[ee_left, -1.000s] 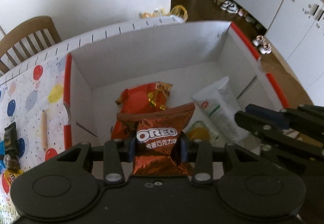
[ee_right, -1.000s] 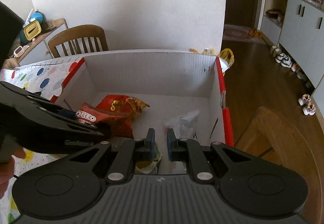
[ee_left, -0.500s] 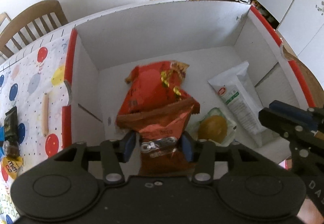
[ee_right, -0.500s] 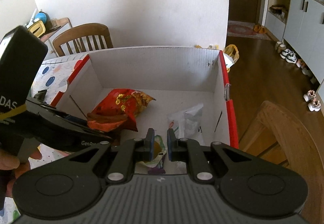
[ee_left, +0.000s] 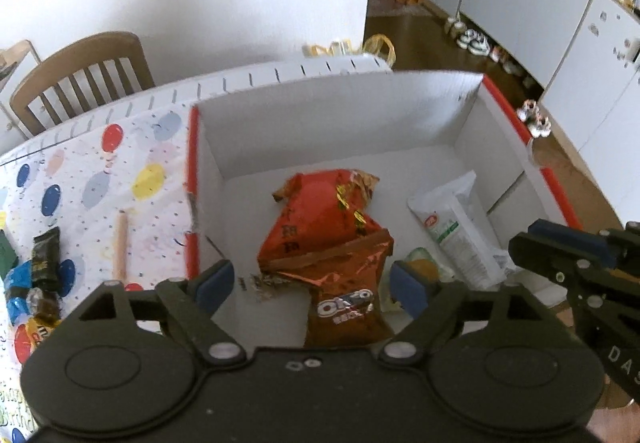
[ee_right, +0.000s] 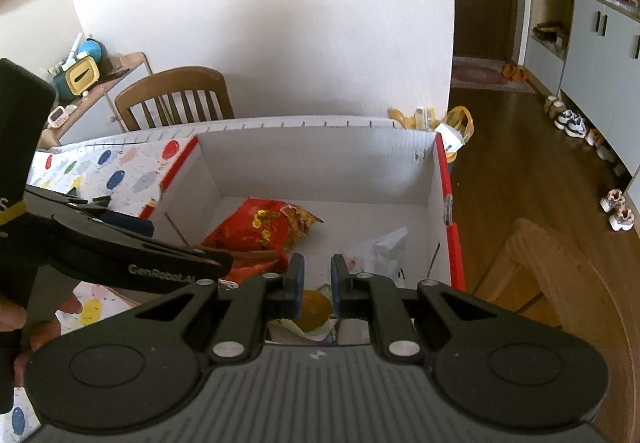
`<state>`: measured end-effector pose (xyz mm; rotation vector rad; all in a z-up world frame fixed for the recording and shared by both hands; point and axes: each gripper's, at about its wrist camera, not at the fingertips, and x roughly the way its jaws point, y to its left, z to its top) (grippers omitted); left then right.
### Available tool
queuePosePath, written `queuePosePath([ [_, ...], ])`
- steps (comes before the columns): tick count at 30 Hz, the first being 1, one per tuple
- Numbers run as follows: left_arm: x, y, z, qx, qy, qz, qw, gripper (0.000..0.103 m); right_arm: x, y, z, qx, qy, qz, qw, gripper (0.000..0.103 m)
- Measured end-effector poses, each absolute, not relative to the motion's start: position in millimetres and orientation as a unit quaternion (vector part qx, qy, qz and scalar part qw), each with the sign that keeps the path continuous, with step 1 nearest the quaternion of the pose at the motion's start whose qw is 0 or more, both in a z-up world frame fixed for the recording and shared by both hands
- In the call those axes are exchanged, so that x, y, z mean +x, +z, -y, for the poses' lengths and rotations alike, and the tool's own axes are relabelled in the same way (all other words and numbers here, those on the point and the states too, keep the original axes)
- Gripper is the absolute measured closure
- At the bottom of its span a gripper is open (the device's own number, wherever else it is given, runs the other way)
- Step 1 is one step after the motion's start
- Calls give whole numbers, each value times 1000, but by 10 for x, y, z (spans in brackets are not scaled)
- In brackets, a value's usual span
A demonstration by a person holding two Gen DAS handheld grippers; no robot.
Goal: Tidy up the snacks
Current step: 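Open both tools to drop the Oreo packet and pouch into the box, then move both tools back over the remaining snacks on the tablecloth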
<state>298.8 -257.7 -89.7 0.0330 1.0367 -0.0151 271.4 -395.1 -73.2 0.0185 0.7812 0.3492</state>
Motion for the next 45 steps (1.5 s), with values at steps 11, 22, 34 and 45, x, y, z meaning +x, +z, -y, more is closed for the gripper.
queuePosePath([
  [11,2656,-497,2210,-4,-22,-449,893,18,2440,-379,3683,3,177,-355,918,89],
  [22,2249,-183,1611,-16,-26,-416,909,15,2168,-73,3172,14,205,-325,923,89],
  [34,1778,-45,750,-9,-17,-385,923,10,1800,31,2335,-13,240,-288,927,36],
  [45,1504,-133,29,-17,-1,-371,929,1,1796,-131,1789,-1,237,-308,921,22],
])
